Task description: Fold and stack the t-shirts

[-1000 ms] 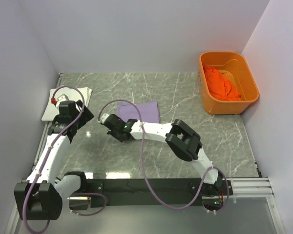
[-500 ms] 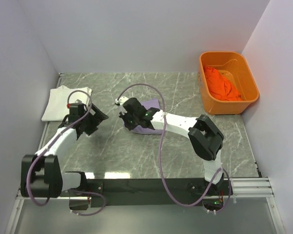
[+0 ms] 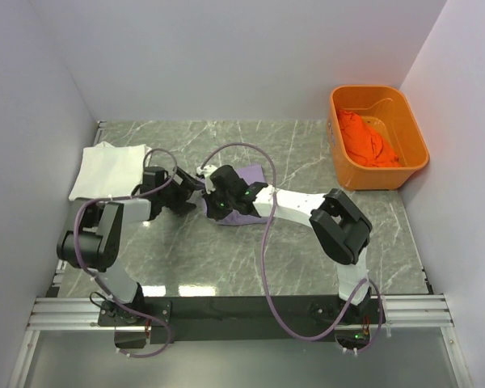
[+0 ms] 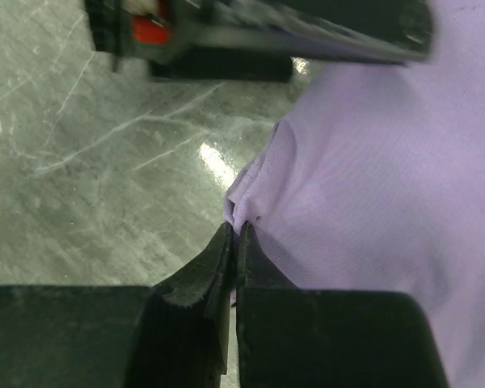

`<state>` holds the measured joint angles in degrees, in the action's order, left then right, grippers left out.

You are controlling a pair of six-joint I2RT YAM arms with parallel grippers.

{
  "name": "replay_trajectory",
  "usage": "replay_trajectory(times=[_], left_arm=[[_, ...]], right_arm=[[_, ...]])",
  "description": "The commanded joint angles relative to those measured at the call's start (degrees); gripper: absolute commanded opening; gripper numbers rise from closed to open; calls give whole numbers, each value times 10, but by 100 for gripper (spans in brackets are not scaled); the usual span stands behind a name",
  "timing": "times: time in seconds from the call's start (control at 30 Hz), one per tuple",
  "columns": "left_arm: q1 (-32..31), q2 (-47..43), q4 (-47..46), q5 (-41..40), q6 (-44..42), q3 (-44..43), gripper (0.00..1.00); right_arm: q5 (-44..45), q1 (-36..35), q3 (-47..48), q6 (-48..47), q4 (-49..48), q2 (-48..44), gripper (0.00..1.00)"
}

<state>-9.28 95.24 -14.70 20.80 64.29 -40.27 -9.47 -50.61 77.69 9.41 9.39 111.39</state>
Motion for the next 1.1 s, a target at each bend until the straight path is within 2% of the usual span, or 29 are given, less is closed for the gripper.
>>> replay_trajectory(times=[0.0, 0.07, 0.2, 0.37, 0.47, 0.57, 0.63, 0.67, 0.7, 0.8, 0.87, 0.97, 1.0, 1.07], left_arm=[[-27, 37, -31, -8, 18, -8, 99], [-38, 50, -32, -19, 21, -16, 99], [-46, 80, -51, -35, 28, -15, 93], [-47, 99, -61, -38, 33, -10, 84], [-48, 98, -56, -43, 26, -16, 75], [-49, 95, -39, -50, 13, -31, 63], [-49, 92, -21, -60, -5, -42, 46], [-49, 87, 5, -66, -14, -58, 35], [-49, 85, 19, -73, -38, -67, 16], [-48, 79, 83, -97, -110, -114, 1], [-47, 78, 136, -131, -143, -149, 1], [-44, 70, 175, -157, -192, -182, 1], [-43, 68, 201, -164, -216, -191, 1], [-43, 58, 230, -197, -242, -220, 1]], right_arm=[[-20, 7, -10, 13, -40, -43, 0], [-25, 8, -10, 18, -45, -43, 0], [-39, 9, -5, 25, -49, -42, 0], [-42, 10, -11, 32, -60, -46, 0], [-45, 11, -14, 37, -65, -49, 0], [-47, 12, -14, 37, -65, -49, 0], [-46, 12, -15, 35, -64, -48, 0], [-45, 13, -15, 34, -61, -48, 0], [-42, 13, -15, 34, -59, -49, 4], [-39, 14, -18, 39, -56, -56, 11], [-39, 13, -19, 43, -54, -66, 15], [-21, 14, -20, 44, -42, -86, 35], [-16, 13, -20, 43, -36, -91, 45], [14, 14, -27, 39, -12, -114, 53]])
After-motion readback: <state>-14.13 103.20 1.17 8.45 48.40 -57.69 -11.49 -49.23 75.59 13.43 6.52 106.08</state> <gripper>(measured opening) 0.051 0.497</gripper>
